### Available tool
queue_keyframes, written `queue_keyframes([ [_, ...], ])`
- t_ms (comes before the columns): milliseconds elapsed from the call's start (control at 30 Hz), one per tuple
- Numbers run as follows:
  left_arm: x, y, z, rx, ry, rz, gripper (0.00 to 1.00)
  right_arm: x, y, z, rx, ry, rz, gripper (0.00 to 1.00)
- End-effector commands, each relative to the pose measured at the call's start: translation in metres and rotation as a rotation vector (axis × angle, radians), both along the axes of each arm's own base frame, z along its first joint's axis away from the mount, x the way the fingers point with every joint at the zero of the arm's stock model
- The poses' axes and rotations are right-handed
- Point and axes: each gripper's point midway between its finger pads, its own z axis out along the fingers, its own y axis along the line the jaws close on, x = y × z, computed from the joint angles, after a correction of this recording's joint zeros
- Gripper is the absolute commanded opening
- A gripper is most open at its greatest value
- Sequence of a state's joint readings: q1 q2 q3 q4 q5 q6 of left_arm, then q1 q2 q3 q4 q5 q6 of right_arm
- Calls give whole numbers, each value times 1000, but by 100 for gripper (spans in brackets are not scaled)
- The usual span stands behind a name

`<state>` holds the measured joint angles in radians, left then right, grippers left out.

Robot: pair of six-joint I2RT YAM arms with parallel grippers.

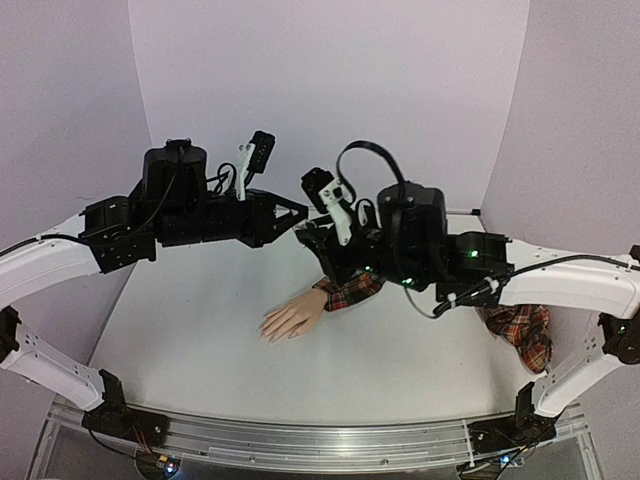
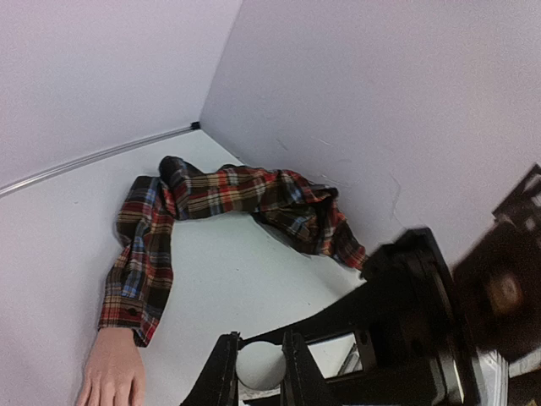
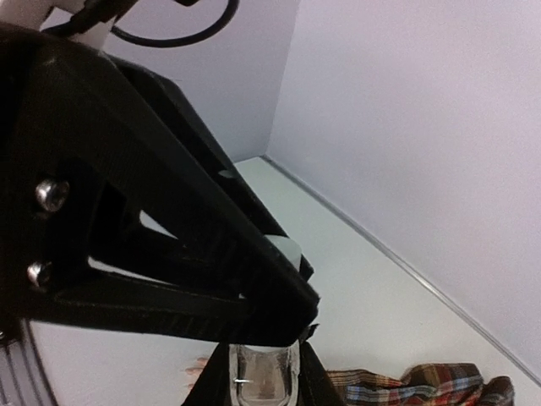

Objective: Paint the nails

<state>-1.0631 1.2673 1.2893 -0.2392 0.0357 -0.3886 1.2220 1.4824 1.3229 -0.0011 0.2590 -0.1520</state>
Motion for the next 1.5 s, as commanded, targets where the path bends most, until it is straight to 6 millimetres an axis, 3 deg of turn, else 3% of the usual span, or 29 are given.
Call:
queue_keyframes([
  [0,-127,-24,23,-121,-94,-769,0,-139,1,62,216,100,974,0],
  [67,-156,-15,25,-150,-83,-956,0,-167,-11,78,243,172,1178,0],
  [133,-170,-9,29,-164,-72,-1059,0,-177,-17,86,256,184,1239,0],
  [200,-169,-8,32,-169,-87,-1050,0,-174,-18,87,262,182,1217,0],
  [367,-149,-8,43,-144,-138,-870,2,-145,-20,70,254,141,1026,0],
  [467,-123,-2,51,-122,-159,-668,47,-114,-20,60,245,91,812,0],
  [567,-99,10,61,-140,-164,-479,69,-71,-24,50,236,58,547,0],
  [667,-75,17,61,-142,-137,-318,76,-37,-28,40,227,49,322,0],
  [733,-58,18,58,-130,-111,-218,75,-24,-28,36,210,30,209,0],
  [833,-34,16,48,-101,-53,-93,67,-7,-26,32,172,-1,58,0],
  [1000,-8,9,31,-34,3,28,58,0,-15,32,132,-33,-45,0],
  [1167,-3,6,30,-43,8,46,46,2,-7,34,114,-50,-82,0],
  [1400,-1,11,28,-63,22,77,37,2,-3,35,105,-60,-87,0],
  [1467,0,12,29,-73,27,80,29,1,-2,36,104,-62,-87,0],
])
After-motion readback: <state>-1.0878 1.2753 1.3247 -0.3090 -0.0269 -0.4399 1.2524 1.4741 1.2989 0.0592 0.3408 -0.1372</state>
